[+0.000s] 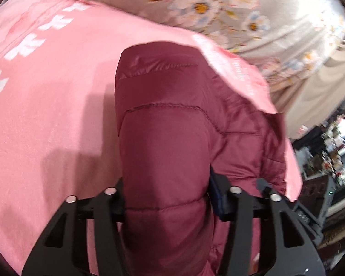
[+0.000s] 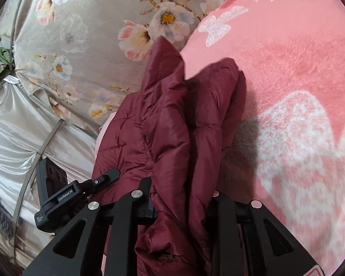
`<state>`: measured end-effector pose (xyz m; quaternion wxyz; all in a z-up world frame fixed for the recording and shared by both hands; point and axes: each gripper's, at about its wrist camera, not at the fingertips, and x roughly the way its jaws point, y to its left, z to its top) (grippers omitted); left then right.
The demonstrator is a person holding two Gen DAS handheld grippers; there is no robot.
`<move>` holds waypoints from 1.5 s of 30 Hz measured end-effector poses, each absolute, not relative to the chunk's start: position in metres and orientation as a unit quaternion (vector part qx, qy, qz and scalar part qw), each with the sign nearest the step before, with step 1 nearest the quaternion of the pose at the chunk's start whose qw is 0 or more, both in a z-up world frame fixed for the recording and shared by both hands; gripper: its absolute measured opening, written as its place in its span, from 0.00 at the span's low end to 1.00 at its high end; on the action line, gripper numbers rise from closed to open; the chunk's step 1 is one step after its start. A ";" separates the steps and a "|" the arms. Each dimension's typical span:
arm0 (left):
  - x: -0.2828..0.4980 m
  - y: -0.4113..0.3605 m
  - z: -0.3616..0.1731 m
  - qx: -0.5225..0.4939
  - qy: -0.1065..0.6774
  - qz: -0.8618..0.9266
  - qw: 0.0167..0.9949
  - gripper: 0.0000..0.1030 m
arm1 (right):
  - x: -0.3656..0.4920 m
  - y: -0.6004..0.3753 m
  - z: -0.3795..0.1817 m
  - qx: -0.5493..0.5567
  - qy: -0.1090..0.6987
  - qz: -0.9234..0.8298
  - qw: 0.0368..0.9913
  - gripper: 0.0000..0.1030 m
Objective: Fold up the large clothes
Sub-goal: 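Grasp the jacket bundle with both tools and lift it up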
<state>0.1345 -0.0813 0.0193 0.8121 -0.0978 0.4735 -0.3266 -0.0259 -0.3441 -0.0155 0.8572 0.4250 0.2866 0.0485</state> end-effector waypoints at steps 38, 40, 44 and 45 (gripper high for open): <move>-0.015 0.032 0.338 -0.052 -0.046 -0.440 0.895 0.52 | -0.118 -0.234 0.312 0.136 -0.092 0.163 0.973 0.22; 0.004 0.043 0.335 -0.061 -0.042 -0.432 0.899 0.52 | -0.095 -0.229 0.313 0.139 -0.084 0.173 0.972 0.22; 0.046 0.057 0.326 -0.073 -0.018 -0.414 0.907 0.52 | -0.046 -0.218 0.306 0.139 -0.058 0.179 0.972 0.22; 0.057 0.059 0.321 -0.076 -0.010 -0.411 0.908 0.52 | -0.034 -0.216 0.302 0.140 -0.049 0.180 0.972 0.22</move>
